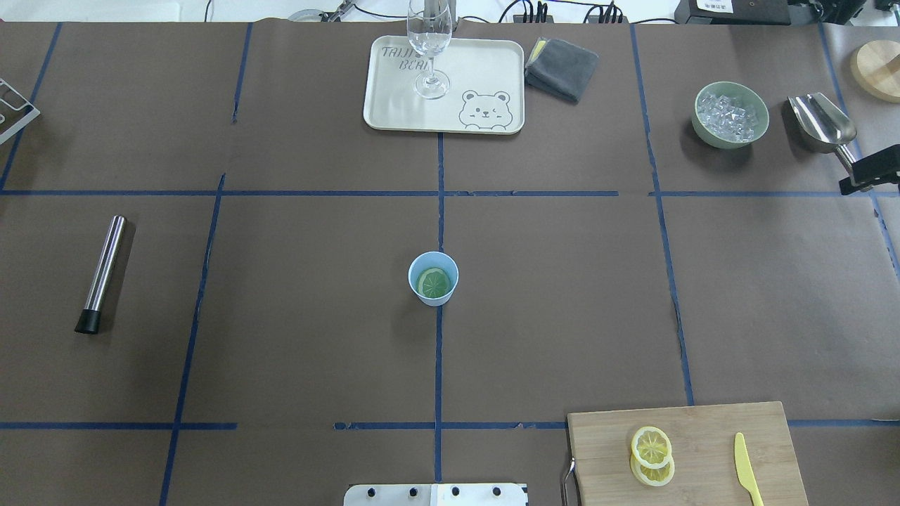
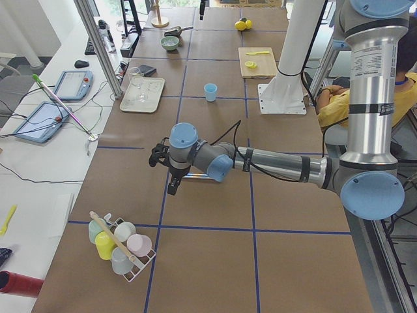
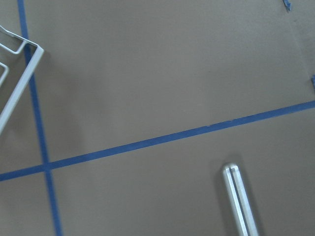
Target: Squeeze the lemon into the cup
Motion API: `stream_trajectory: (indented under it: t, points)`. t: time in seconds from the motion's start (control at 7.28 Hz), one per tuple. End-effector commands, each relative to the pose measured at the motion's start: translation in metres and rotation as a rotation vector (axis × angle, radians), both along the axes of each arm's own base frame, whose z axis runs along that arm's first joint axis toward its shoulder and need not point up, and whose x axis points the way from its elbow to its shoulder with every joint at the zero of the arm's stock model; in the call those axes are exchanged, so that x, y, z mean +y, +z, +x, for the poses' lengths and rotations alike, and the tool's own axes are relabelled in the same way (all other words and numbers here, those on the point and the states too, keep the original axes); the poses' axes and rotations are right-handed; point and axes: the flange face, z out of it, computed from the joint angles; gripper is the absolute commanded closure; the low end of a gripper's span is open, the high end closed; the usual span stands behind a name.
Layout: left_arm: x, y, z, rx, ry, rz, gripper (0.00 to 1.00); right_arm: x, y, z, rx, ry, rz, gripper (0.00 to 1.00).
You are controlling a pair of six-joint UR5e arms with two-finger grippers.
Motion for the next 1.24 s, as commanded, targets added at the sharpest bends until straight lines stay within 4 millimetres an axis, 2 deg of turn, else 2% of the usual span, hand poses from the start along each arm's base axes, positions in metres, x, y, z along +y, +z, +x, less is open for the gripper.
stream_trajectory:
  t: [0.0, 0.14, 0.27, 0.41, 0.55, 1.1]
  points:
    - [0.021, 0.042, -0.039, 0.025, 0.022, -0.002, 0.0, 0.002, 0.082, 0.058, 0.042, -0.105, 0.067, 0.0]
    - [0.023, 0.066, -0.046, 0.042, 0.041, -0.021, 0.0, 0.004, 0.104, 0.079, 0.058, -0.153, 0.077, 0.0]
    - [0.023, 0.066, -0.048, 0.053, 0.041, -0.028, 0.0, 0.005, 0.107, 0.092, 0.063, -0.191, 0.061, 0.0]
    - [0.019, 0.058, -0.047, 0.078, 0.045, -0.102, 0.0, -0.005, 0.101, 0.099, 0.063, -0.23, 0.055, 0.0]
    - [0.019, 0.035, -0.048, 0.064, 0.039, -0.163, 0.0, -0.016, 0.091, 0.104, 0.06, -0.264, 0.045, 0.0]
    - [0.02, 0.024, -0.053, -0.013, 0.023, -0.218, 0.0, -0.014, 0.087, 0.104, 0.06, -0.266, 0.051, 0.0]
